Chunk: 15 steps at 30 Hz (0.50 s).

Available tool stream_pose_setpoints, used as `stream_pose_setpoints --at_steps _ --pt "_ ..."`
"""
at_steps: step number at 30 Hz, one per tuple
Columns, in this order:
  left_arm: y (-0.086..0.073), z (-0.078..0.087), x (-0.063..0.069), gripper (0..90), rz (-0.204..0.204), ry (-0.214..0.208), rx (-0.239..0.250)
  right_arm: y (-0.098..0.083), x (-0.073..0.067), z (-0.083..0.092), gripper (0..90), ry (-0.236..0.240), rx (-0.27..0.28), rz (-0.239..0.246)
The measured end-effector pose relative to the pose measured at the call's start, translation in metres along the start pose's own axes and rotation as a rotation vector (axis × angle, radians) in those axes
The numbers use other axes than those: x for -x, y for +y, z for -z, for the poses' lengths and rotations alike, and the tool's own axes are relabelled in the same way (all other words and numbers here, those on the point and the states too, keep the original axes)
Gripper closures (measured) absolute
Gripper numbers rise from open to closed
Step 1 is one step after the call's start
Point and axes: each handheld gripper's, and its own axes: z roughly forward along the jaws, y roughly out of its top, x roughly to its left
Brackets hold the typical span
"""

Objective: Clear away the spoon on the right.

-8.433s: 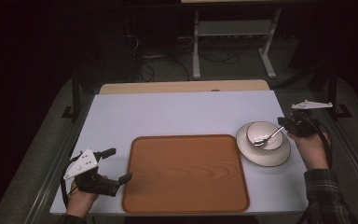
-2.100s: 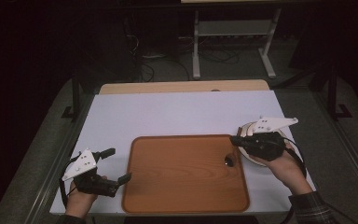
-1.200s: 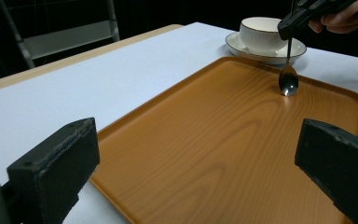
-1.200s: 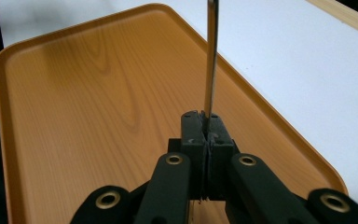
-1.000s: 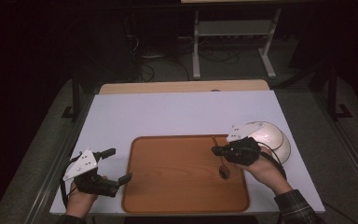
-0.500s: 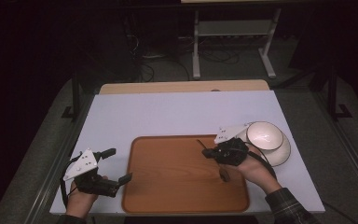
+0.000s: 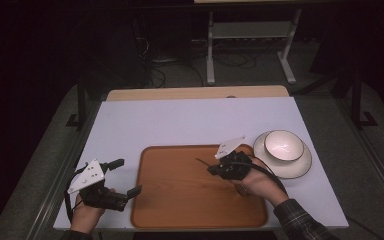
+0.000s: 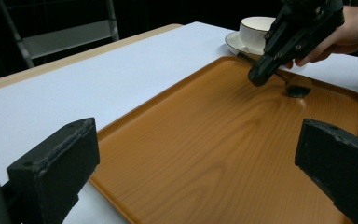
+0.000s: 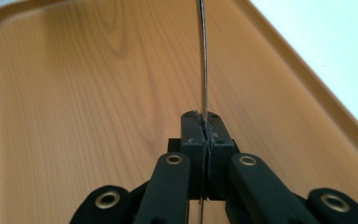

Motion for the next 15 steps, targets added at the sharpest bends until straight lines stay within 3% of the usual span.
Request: stream_pose_setpoints --at_steps 15 --pt "0.0 0.0 0.0 0.0 0.0 0.0 0.0 0.0 -0.006 -0.025 87.5 0.034 -0.077 0.027"
